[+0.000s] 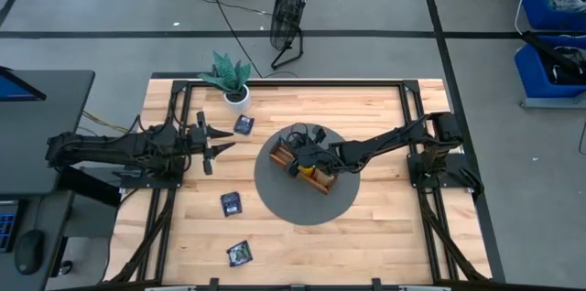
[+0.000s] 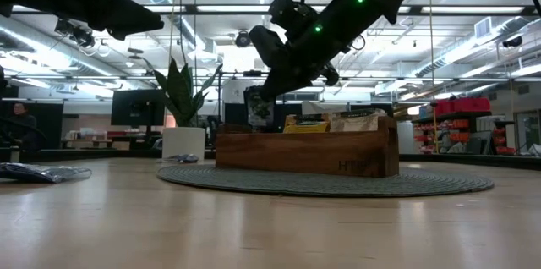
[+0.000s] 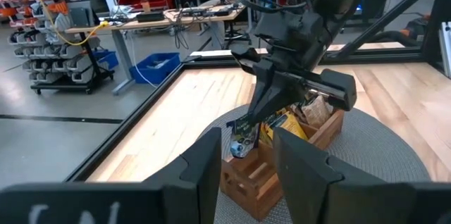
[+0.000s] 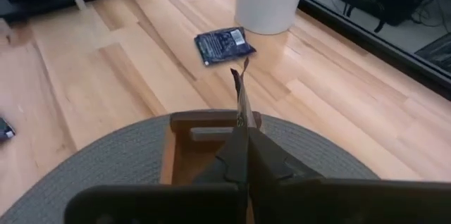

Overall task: Pick & Place Tea
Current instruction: Put the dark blue tea bag into the left section of the wooden organizer

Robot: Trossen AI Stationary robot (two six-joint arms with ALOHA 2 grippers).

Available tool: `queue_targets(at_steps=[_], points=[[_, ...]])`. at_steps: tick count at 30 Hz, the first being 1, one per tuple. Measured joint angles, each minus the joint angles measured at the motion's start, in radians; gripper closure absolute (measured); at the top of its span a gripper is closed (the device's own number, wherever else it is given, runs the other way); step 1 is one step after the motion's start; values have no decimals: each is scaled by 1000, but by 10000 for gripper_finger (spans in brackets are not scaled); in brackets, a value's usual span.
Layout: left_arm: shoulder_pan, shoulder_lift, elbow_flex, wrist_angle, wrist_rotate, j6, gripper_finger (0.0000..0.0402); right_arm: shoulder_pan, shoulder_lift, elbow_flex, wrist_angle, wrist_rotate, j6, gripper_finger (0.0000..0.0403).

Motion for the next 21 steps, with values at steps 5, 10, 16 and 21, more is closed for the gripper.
queue_targets(at_steps=[5, 10, 16, 21], points=[[0, 0, 0, 0, 0, 0, 268, -16, 15, 0, -30, 0, 22, 403], [0, 0, 0, 1, 1, -1, 268, -29, 22, 0, -20, -19, 30, 403], [0, 0, 0, 1, 1, -11, 268, -31, 22, 0, -27, -40, 35, 403], [0, 0, 0, 1, 1, -11, 268, -34, 22, 0, -28, -52, 41, 403]])
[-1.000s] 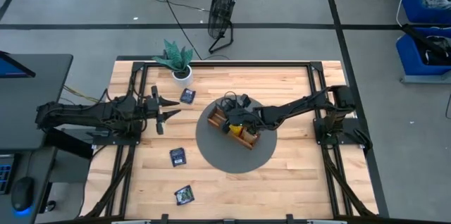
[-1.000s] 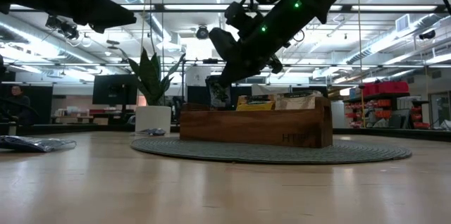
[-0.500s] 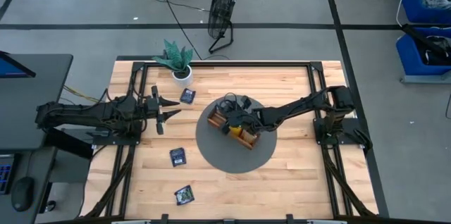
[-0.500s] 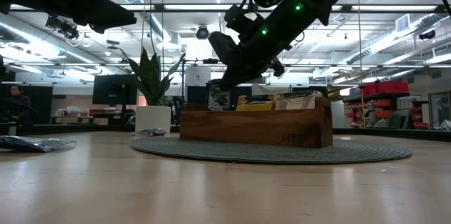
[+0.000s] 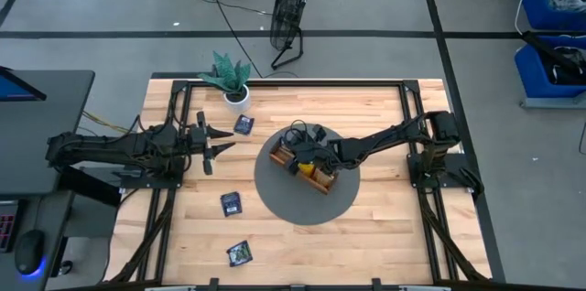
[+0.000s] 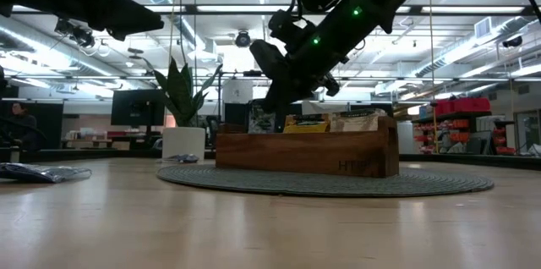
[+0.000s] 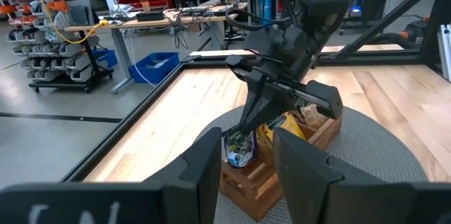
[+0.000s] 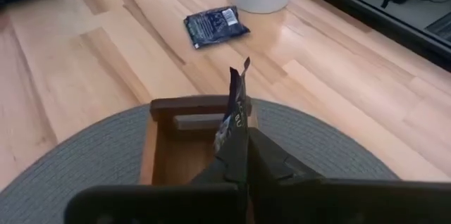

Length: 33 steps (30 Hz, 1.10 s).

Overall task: Pick & Place Tea
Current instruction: Put the dark blue tea bag into the left section of the wooden organizer

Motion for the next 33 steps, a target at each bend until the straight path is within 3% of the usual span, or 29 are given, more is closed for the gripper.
queue_targets(at_steps=[16, 33], points=[[0, 2, 0, -6, 0, 1, 268, -10, 48, 0, 19, -16, 0, 401], [0, 2, 0, -7, 0, -14, 268, -6, 37, 0, 27, 56, -70, 305]])
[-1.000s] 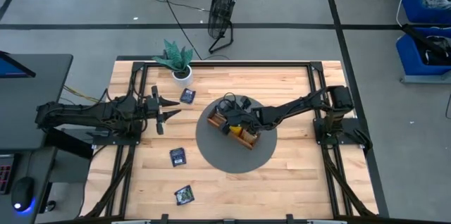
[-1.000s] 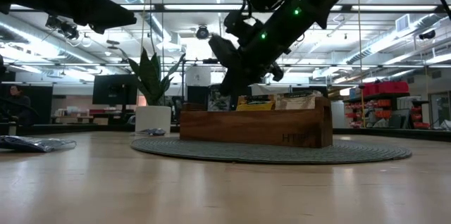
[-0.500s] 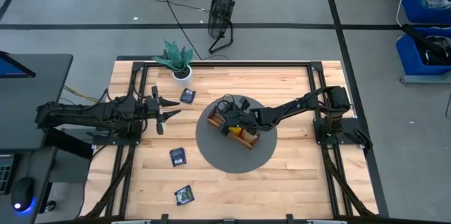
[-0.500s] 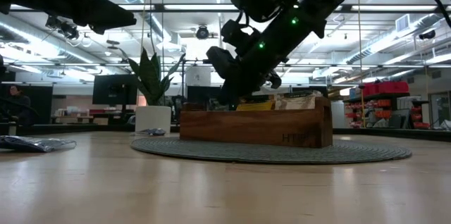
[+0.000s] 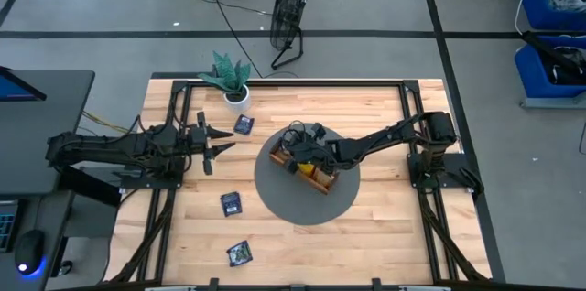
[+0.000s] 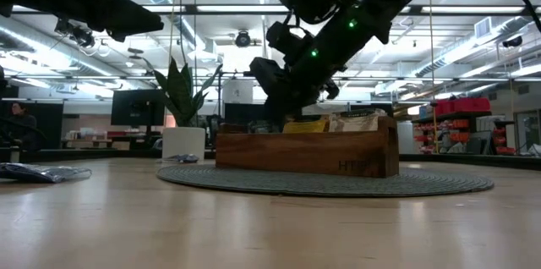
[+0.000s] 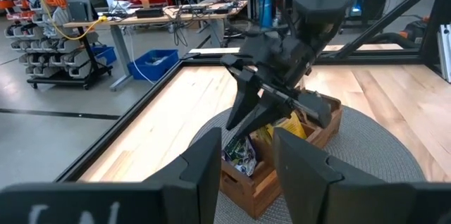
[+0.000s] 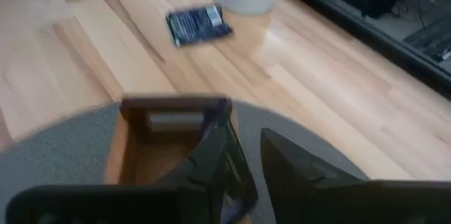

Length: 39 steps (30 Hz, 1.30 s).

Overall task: Pick & Place Tea
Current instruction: Put the dark blue tea bag into the left section of the wooden organizer

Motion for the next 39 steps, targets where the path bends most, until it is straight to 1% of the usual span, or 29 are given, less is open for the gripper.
queue_targets(at_steps=[5, 8, 10, 13, 18, 21, 24, 27, 32, 36, 39], points=[[0, 0, 0, -2, 0, -5, 268, 13, -14, 0, 71, -3, -89, 287], [0, 0, 0, -28, 1, -40, 268, 29, -21, 0, 103, -2, -161, 281], [0, 0, 0, -72, 10, -93, 268, 42, -22, 0, 121, -3, -214, 278], [-1, 0, 0, -149, 89, -163, 268, 61, -25, 0, 157, -29, -263, 277], [-2, 1, 0, -248, 219, -317, 268, 75, -29, 0, 161, -54, -291, 277], [-2, 12, 0, -305, 264, -390, 268, 76, -29, 0, 154, -55, -295, 277], [-20, 40, -17, -306, 291, -441, 268, 76, -29, 0, 149, -55, -297, 277], [-60, 89, -39, -257, 309, -459, 261, 76, -29, 0, 134, -56, -300, 277], [-137, 181, -74, -132, 323, -467, 221, 76, -29, 0, 124, -56, -313, 277], [-168, 256, -74, -141, 300, -476, 191, 76, -29, 0, 123, -56, -314, 277], [-204, 331, -74, -128, 298, -491, 185, 76, -29, 0, 116, -56, -315, 277]])
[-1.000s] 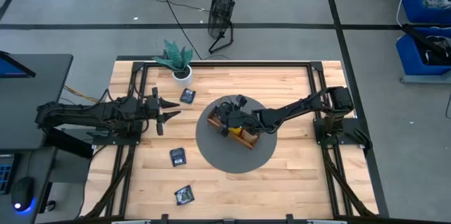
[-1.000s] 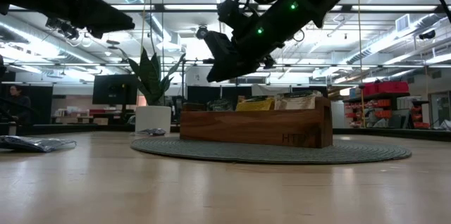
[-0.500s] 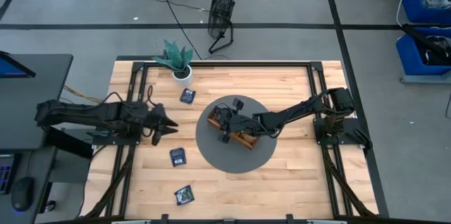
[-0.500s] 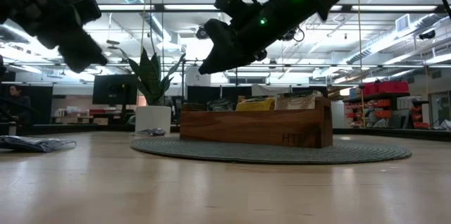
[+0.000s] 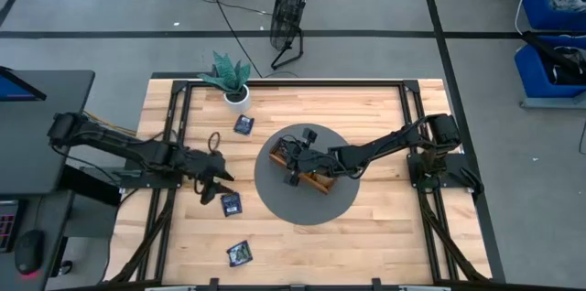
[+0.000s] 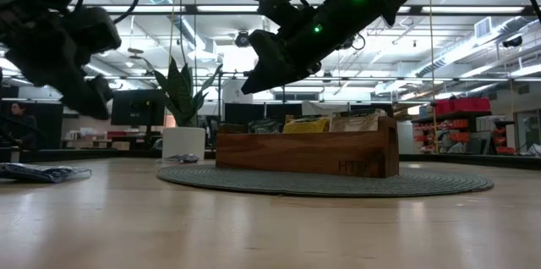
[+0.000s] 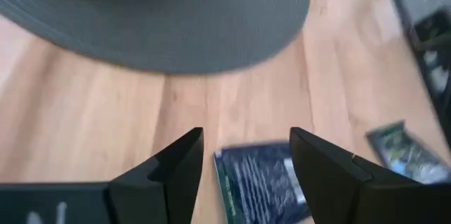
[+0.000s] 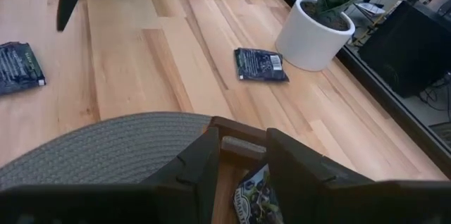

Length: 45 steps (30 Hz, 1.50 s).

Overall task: Pick & Place Tea
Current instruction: Put the dark blue tea bag into the left section of the wooden organizer

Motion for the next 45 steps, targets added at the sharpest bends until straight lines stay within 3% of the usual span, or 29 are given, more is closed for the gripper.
queue_targets(at_steps=[11, 29, 34, 40, 45], points=[[-148, 225, 0, 101, -110, 27, 209, 0, 0, 0, -6, 0, 7, 277], [-216, 465, 7, 160, -295, 36, 221, 0, 0, 0, -6, 4, 7, 277], [-215, 474, 3, 203, -312, 73, 271, -4, 0, 0, -6, 4, 7, 277], [-211, 474, 3, 203, -308, 79, 378, -5, 0, 0, -6, 4, 7, 277], [-211, 474, 2, 207, -307, 95, 393, -5, 0, 0, -6, 4, 11, 277]])
